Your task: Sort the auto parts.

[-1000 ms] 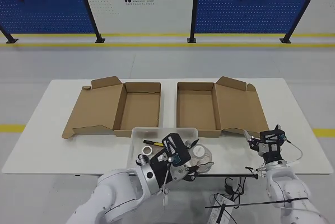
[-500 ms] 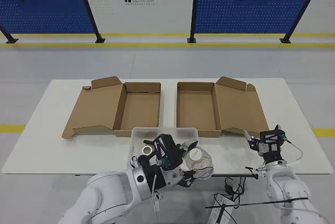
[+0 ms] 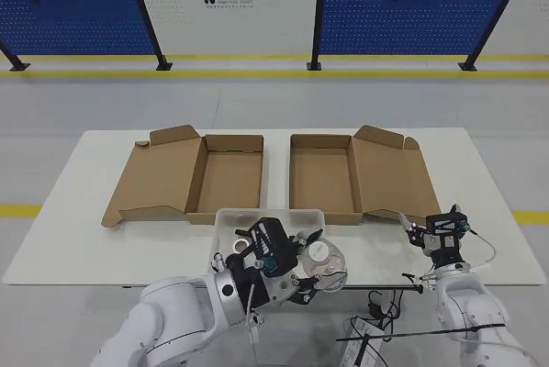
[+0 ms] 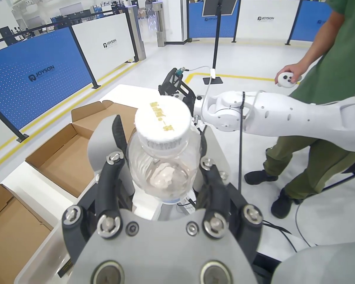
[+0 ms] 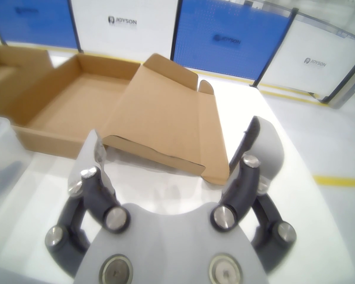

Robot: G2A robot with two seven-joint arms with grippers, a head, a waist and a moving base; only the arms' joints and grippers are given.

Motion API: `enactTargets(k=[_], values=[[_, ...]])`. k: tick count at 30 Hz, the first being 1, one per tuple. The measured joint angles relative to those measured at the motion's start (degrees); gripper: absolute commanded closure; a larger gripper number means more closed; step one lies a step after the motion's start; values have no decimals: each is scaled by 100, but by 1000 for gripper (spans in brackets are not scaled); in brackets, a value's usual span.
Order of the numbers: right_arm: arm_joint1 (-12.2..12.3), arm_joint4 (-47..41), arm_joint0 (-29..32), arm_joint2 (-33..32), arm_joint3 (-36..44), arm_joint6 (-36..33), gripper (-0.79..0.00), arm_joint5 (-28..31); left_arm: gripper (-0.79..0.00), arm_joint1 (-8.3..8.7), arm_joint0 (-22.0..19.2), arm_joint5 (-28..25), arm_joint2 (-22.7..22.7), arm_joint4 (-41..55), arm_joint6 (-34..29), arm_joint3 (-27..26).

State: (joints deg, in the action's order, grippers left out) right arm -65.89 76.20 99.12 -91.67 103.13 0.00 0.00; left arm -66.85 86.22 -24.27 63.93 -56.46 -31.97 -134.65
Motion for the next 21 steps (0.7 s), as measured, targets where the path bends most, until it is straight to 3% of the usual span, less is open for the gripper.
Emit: enactTargets(k=[14, 21], values=[[0, 0, 0, 0, 0, 0, -785, 0, 0, 57, -33, 17, 240, 12, 65, 66], [0, 0, 0, 0, 0, 0, -785, 0, 0, 38, -285, 429, 307, -329, 266, 310]])
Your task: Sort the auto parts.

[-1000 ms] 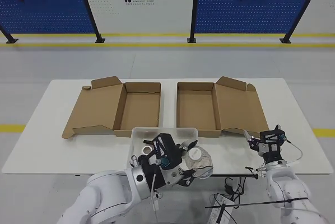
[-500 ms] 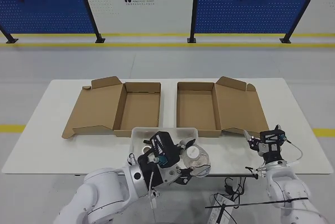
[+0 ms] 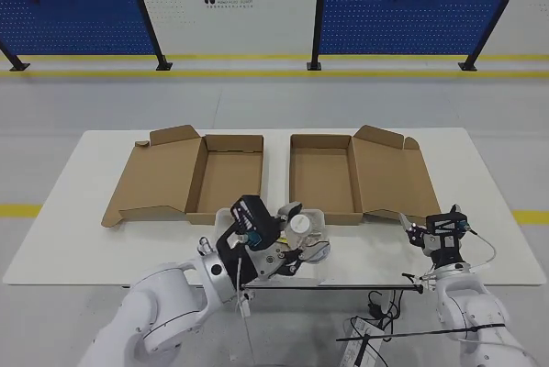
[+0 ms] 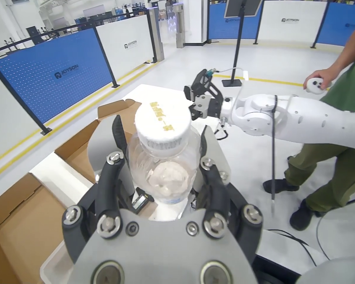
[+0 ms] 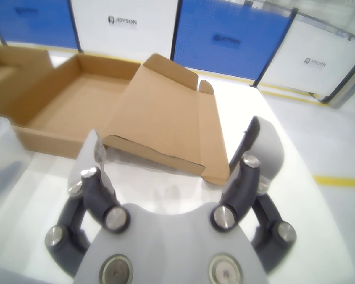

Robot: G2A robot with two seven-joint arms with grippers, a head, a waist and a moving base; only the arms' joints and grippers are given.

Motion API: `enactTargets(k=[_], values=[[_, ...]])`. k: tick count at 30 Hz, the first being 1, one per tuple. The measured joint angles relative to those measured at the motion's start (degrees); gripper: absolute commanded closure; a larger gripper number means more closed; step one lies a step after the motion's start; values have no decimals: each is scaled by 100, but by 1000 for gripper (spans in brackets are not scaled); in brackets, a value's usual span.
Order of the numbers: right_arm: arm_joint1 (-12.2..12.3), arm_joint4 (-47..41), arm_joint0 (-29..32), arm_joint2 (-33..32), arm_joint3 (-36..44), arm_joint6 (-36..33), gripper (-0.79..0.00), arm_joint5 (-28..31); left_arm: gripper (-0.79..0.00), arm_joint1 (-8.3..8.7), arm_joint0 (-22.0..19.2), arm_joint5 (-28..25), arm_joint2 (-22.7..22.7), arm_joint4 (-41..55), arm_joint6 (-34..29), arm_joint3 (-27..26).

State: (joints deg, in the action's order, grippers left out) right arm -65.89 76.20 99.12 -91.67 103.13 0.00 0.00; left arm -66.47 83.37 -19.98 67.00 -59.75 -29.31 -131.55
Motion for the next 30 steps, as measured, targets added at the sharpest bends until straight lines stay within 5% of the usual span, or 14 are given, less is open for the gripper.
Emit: enactTargets(k=[16, 30], values=[[0, 0, 0, 0, 0, 0, -785, 0, 0, -158, -796, 1722, -387, -1656, -136, 848], [0, 0, 0, 0, 0, 0, -785, 0, 0, -191, -871, 1956, -449, -1848, -160, 1022]])
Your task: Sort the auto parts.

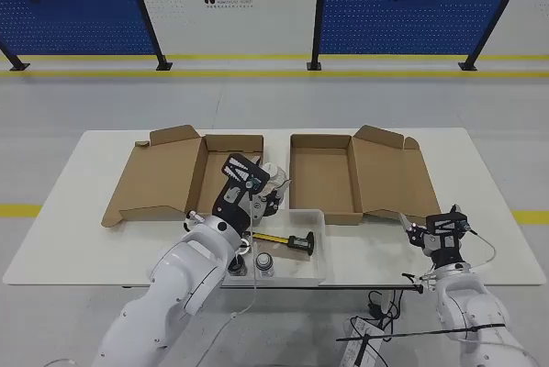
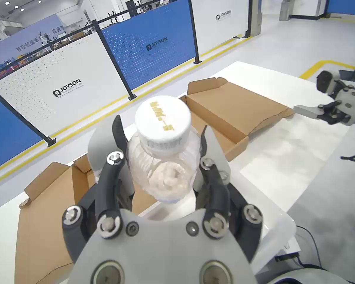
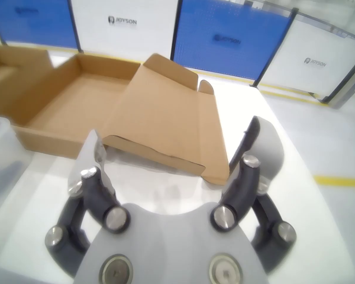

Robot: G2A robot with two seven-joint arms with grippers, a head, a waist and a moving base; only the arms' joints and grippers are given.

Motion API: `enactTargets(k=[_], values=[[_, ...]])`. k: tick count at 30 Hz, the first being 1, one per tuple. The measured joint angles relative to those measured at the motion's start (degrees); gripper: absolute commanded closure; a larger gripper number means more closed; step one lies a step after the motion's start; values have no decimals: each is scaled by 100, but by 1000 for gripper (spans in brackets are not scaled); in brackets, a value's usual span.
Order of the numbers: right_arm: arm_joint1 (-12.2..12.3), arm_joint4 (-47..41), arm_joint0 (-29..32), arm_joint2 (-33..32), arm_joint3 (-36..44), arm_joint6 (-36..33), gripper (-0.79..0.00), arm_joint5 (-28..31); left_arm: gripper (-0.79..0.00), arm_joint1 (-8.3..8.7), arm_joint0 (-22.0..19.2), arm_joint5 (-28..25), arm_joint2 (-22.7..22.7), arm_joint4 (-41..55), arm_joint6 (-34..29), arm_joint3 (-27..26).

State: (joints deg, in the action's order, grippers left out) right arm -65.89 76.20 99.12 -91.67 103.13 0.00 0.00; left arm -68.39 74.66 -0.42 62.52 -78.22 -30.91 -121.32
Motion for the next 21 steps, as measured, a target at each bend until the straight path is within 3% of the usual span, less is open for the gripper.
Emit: enactTargets(k=[8, 16, 21], values=[[0, 0, 0, 0, 0, 0, -785, 0, 0, -27, -111, 73, 51, 38, 73, 254], [0, 0, 0, 0, 0, 0, -785, 0, 0, -227, -1016, 1052, -167, -74, -249, 1386], [0, 0, 0, 0, 0, 0, -785, 0, 0, -365, -1377, 1528, -432, -38, -399, 1948]])
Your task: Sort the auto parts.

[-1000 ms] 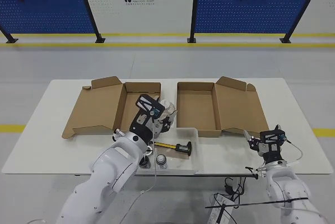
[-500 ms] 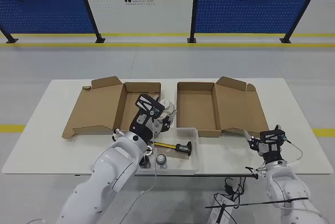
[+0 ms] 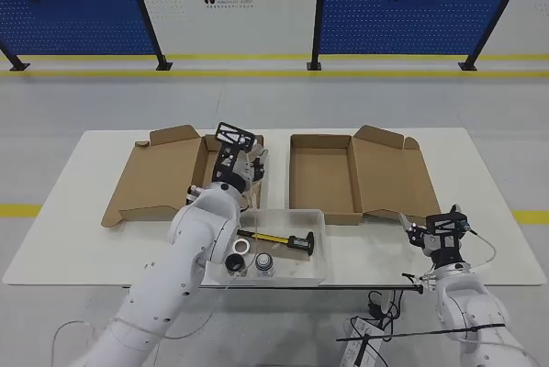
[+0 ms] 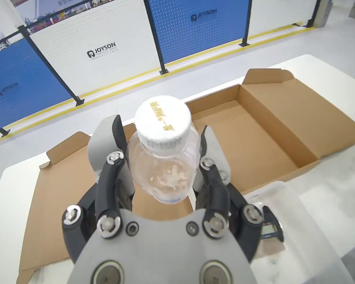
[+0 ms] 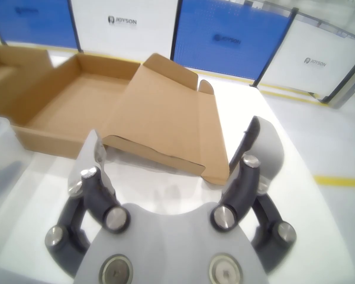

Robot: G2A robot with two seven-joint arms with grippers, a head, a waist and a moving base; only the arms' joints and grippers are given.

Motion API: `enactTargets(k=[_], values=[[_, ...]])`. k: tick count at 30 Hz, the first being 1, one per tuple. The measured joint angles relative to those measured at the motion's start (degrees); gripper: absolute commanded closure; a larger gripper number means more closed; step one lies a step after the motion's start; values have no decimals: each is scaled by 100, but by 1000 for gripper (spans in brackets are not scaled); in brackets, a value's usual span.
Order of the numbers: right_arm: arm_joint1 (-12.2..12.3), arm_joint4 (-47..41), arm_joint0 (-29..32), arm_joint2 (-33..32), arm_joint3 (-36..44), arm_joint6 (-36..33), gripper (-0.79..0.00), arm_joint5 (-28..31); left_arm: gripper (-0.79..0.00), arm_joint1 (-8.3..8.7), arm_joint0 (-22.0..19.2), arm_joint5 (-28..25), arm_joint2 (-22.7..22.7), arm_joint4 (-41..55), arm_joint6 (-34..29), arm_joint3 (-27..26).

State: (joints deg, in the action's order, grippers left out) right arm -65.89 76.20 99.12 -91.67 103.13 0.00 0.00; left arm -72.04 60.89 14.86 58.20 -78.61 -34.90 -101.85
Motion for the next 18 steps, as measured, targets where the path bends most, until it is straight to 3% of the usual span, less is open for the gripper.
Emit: enactTargets(k=[8, 18], values=[[0, 0, 0, 0, 0, 0, -785, 0, 0, -147, -129, 364, -160, 150, 37, 664], [0, 0, 0, 0, 0, 0, -785, 0, 0, -256, -77, 606, -48, 478, 38, 1044]])
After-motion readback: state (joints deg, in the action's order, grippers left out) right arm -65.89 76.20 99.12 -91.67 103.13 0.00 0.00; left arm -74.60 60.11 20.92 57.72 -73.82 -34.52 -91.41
